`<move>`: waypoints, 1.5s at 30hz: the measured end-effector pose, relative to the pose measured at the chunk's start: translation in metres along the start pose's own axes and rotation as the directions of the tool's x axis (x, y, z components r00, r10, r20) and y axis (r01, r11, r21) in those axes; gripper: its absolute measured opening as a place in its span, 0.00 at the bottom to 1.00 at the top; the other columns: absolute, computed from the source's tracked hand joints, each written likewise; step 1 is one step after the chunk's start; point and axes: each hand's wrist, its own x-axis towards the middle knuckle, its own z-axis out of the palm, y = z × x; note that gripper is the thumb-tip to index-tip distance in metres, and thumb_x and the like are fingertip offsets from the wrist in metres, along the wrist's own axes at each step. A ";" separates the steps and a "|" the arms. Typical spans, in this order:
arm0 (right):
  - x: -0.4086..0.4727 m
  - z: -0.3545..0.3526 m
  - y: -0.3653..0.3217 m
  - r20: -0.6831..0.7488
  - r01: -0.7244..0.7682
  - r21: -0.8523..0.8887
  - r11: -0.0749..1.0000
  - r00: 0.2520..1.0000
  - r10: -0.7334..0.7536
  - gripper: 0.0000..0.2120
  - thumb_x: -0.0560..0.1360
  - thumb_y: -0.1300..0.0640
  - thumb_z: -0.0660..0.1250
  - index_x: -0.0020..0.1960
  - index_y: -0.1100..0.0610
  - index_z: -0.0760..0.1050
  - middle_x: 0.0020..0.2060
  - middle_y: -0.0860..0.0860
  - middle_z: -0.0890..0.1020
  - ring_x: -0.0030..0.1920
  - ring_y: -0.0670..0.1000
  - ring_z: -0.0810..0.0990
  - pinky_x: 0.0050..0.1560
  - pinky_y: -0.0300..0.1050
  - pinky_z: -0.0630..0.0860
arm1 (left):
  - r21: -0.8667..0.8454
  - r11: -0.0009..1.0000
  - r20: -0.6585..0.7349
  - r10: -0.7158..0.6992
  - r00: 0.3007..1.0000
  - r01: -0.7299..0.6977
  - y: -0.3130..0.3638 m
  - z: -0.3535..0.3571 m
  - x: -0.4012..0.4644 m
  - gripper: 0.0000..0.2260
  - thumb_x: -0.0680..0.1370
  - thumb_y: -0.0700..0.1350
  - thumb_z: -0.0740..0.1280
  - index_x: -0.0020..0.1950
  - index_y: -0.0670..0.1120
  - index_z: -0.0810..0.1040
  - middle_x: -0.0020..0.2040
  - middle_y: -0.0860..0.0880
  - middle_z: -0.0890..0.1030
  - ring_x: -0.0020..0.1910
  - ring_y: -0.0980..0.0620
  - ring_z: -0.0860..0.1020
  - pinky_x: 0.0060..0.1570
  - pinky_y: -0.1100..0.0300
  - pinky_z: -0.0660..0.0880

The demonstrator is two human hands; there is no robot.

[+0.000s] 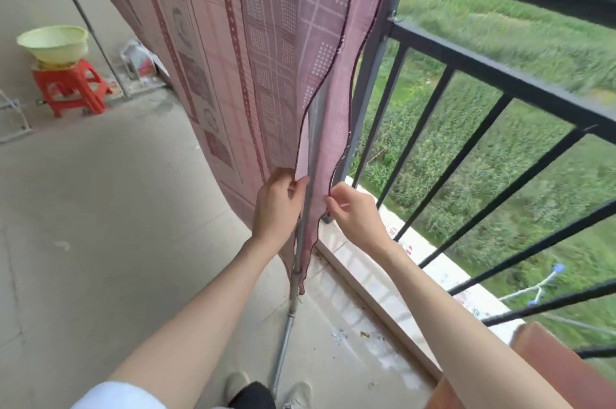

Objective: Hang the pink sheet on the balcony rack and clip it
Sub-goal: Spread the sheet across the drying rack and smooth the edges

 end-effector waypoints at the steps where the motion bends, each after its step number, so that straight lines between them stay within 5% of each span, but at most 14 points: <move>1: -0.002 -0.005 0.003 0.012 -0.015 -0.016 1.000 1.000 0.015 0.07 0.76 0.59 0.63 0.40 0.54 0.70 0.37 0.49 0.78 0.41 0.51 0.78 0.43 0.43 0.73 | 0.033 0.999 0.043 -0.007 0.999 0.006 0.000 -0.002 0.001 0.11 0.76 0.42 0.67 0.36 0.42 0.68 0.35 0.44 0.75 0.34 0.46 0.74 0.34 0.65 0.62; 4: 0.001 -0.021 0.004 0.123 -0.027 -0.086 0.996 0.992 0.037 0.05 0.77 0.57 0.63 0.47 0.57 0.76 0.43 0.51 0.81 0.45 0.51 0.79 0.45 0.41 0.71 | 0.077 0.996 0.106 0.043 0.993 -0.051 0.014 -0.012 0.007 0.08 0.75 0.43 0.66 0.42 0.38 0.74 0.41 0.40 0.79 0.41 0.40 0.78 0.38 0.59 0.70; 7: 0.016 -0.044 -0.020 0.167 0.012 -0.042 0.999 0.986 -0.005 0.11 0.78 0.54 0.62 0.57 0.58 0.74 0.53 0.52 0.80 0.50 0.49 0.79 0.49 0.40 0.72 | 0.030 0.991 -0.012 0.127 0.992 -0.127 0.047 -0.034 0.023 0.09 0.76 0.45 0.66 0.51 0.41 0.73 0.44 0.46 0.76 0.41 0.47 0.76 0.39 0.67 0.64; 10: 0.038 -0.075 -0.064 0.027 0.102 0.095 0.990 0.994 -0.105 0.16 0.78 0.50 0.60 0.63 0.56 0.70 0.55 0.52 0.79 0.51 0.48 0.78 0.52 0.41 0.73 | -0.042 0.974 -0.124 0.215 0.969 -0.222 0.091 -0.058 0.044 0.13 0.77 0.45 0.64 0.59 0.43 0.71 0.52 0.49 0.76 0.45 0.58 0.71 0.41 0.76 0.63; 14: 0.066 -0.115 -0.129 -0.226 0.282 0.232 0.931 0.946 -0.231 0.17 0.78 0.48 0.60 0.61 0.58 0.72 0.46 0.46 0.79 0.47 0.46 0.79 0.50 0.48 0.78 | -0.023 0.925 -0.269 0.359 0.893 -0.379 0.142 -0.084 0.070 0.18 0.77 0.42 0.64 0.65 0.42 0.67 0.60 0.50 0.72 0.53 0.63 0.67 0.49 0.85 0.59; 21: 0.087 -0.148 -0.190 -0.512 0.479 0.164 0.863 0.789 -0.340 0.09 0.77 0.57 0.64 0.52 0.58 0.80 0.41 0.46 0.82 0.38 0.36 0.77 0.40 0.27 0.71 | 0.039 0.854 -0.412 0.487 0.770 -0.519 0.200 -0.111 0.102 0.08 0.77 0.43 0.64 0.55 0.44 0.75 0.49 0.47 0.75 0.43 0.52 0.76 0.43 0.59 0.74; 26: 0.087 -0.165 -0.199 -0.580 0.469 0.177 0.865 0.760 -0.293 0.07 0.75 0.59 0.66 0.49 0.59 0.82 0.40 0.49 0.83 0.38 0.41 0.78 0.40 0.28 0.71 | 0.073 0.832 -0.419 0.526 0.740 -0.550 0.222 -0.116 0.109 0.05 0.77 0.42 0.63 0.46 0.42 0.76 0.45 0.49 0.77 0.43 0.52 0.76 0.45 0.53 0.76; 31: 0.080 -0.171 -0.194 -0.618 0.499 0.165 0.851 0.725 -0.305 0.07 0.75 0.62 0.66 0.48 0.59 0.82 0.41 0.48 0.82 0.39 0.41 0.78 0.41 0.27 0.72 | 0.036 0.767 -0.406 0.597 0.692 -0.640 0.220 -0.111 0.099 0.05 0.78 0.42 0.61 0.47 0.42 0.76 0.47 0.49 0.78 0.46 0.52 0.76 0.47 0.61 0.74; 38: 0.074 -0.173 -0.184 -0.511 0.460 0.254 0.851 0.811 -0.286 0.12 0.79 0.52 0.59 0.54 0.54 0.79 0.48 0.50 0.84 0.49 0.49 0.81 0.52 0.50 0.78 | 0.087 0.778 -0.317 0.614 0.723 -0.623 0.208 -0.117 0.109 0.13 0.80 0.40 0.55 0.61 0.43 0.74 0.58 0.48 0.76 0.61 0.54 0.71 0.62 0.71 0.64; 43: 0.074 -0.178 -0.210 -0.467 0.460 0.236 0.856 0.826 -0.315 0.19 0.78 0.45 0.57 0.59 0.56 0.77 0.50 0.45 0.80 0.49 0.37 0.77 0.49 0.26 0.71 | 0.133 0.810 -0.164 0.586 0.794 -0.570 0.203 -0.133 0.139 0.15 0.80 0.38 0.56 0.63 0.45 0.74 0.64 0.49 0.75 0.66 0.53 0.68 0.69 0.53 0.64; 45: 0.080 -0.177 -0.219 -0.422 0.409 0.164 0.898 0.852 -0.311 0.20 0.76 0.43 0.60 0.59 0.56 0.77 0.49 0.45 0.79 0.48 0.39 0.76 0.48 0.28 0.71 | 0.131 0.822 -0.150 0.569 0.808 -0.554 0.202 -0.139 0.148 0.15 0.80 0.39 0.57 0.65 0.45 0.72 0.65 0.49 0.74 0.67 0.52 0.68 0.69 0.53 0.63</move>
